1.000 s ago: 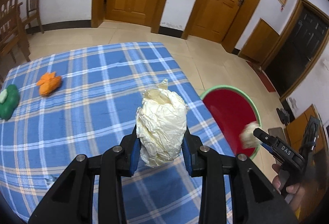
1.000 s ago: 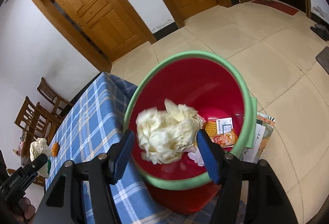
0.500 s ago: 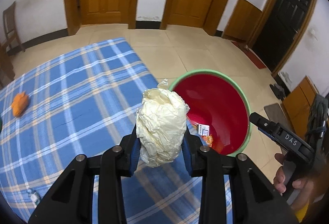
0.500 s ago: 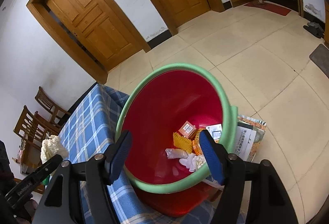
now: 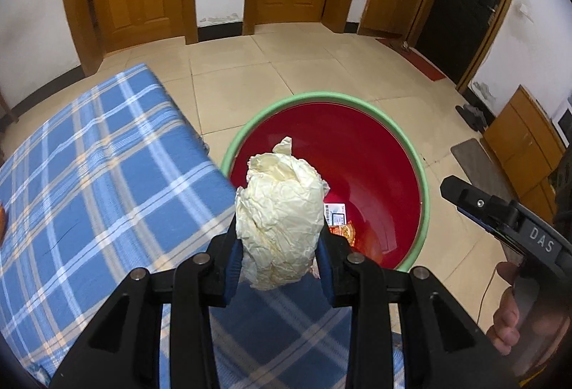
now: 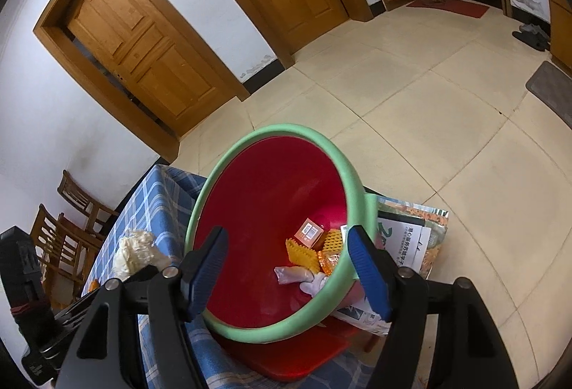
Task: Collect trash
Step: 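Open the left tool over the red bucket to drop its paper ball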
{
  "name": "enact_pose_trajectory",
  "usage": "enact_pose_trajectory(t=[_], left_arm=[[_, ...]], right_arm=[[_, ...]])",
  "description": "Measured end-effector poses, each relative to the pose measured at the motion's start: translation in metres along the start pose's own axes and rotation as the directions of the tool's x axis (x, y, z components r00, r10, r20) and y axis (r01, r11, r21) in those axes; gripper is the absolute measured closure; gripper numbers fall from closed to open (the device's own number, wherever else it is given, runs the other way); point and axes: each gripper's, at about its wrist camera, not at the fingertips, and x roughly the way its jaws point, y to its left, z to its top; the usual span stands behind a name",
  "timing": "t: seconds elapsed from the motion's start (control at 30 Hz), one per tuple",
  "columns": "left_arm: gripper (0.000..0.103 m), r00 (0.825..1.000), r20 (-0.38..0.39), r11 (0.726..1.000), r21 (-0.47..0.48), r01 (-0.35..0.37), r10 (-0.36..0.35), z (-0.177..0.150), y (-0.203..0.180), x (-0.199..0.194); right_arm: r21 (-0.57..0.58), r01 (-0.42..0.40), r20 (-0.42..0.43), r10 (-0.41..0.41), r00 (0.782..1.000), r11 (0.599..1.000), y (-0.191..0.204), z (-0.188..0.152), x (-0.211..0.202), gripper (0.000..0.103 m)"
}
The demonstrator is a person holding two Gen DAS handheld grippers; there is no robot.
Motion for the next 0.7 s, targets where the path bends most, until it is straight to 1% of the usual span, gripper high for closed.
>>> enact_pose_trajectory(t=[0.03,0.1,0.2,0.47,0.7], left_arm=[[0.062,1.0,0.0,1.0,0.004,0.001,-0.001,0.001,-0.002,0.001],[0.051,1.0,-0.001,1.0,0.008,-0.001,0.001,0.003,-0.003,0.004],[0.045,1.0,-0.001,1.0,0.009,-0.006,0.006,0.005,-0.005,0.004],[0.044,1.0,-0.005,1.0,-0.023,-0.015,0.015,0.003,0.001,0.0],[0.044,1.0,0.014,0.997,-0.066,-0.027,0.028,-0.003,0.013,-0.02]], right_arm=[[0.005,0.001,0.0,-0.001,1.0,1.0,-0.002,0.0,0.0,0.031],[0.014,0.0,0.0,0.0,1.0,1.0,-0.005,0.001,-0.001,0.031],[0.022,0.0,0.0,0.0,1.0,1.0,-0.008,0.001,-0.001,0.031],[0.023,-0.004,-0.003,0.004,1.0,1.0,-0.007,-0.001,-0.002,0.031],[0.002,-0.018,-0.006,0.018,1.0,1.0,0.003,-0.002,-0.006,0.03]])
